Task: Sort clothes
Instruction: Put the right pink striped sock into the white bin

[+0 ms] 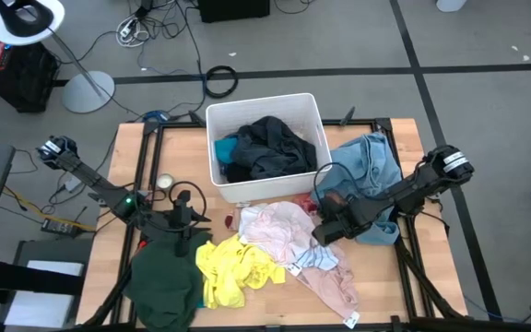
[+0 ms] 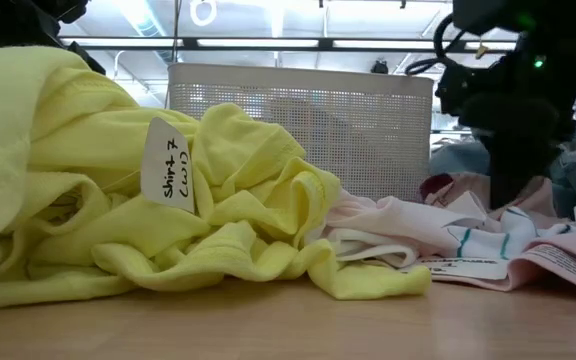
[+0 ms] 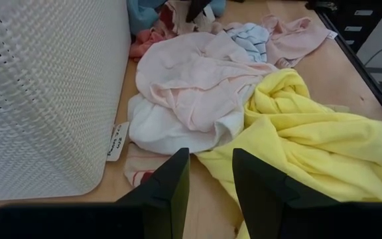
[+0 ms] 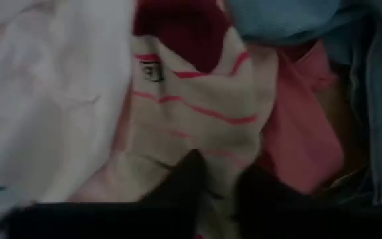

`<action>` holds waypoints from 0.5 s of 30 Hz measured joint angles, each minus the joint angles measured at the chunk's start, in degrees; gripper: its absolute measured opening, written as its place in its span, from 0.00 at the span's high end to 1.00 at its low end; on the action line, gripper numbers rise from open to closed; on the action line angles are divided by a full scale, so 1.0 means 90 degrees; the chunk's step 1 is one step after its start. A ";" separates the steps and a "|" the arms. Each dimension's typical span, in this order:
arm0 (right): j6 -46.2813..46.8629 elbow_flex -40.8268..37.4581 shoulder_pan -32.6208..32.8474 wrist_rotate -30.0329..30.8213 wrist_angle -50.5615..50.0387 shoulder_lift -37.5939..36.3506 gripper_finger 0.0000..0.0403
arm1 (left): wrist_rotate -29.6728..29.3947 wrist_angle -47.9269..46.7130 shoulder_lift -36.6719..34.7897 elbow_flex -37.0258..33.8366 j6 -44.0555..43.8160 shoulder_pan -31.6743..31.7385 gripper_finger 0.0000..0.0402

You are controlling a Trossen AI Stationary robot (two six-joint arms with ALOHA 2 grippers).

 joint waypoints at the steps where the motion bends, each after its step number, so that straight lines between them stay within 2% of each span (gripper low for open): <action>1: -0.0019 0.0034 0.0020 -0.0076 -0.0024 -0.0004 0.92 | -0.0001 0.0003 0.0000 0.0001 0.0000 0.0001 0.70; 2: -0.0040 0.0104 0.0040 -0.0135 -0.0098 -0.0013 0.95 | -0.0002 0.0004 -0.0001 0.0000 0.0000 0.0001 0.70; 7: -0.0031 0.1102 0.0137 -0.0031 -0.1305 -0.0079 0.98 | 0.0000 0.0004 0.0000 0.0001 -0.0002 0.0000 0.70; 12: -0.0107 0.2756 0.0215 0.0655 -0.3225 -0.0093 0.99 | -0.0001 0.0007 0.0000 0.0001 -0.0002 0.0000 0.70; 15: -0.0418 0.3775 0.0153 0.1242 -0.3974 -0.0093 0.99 | 0.0000 0.0037 0.0000 0.0001 -0.0002 -0.0001 0.70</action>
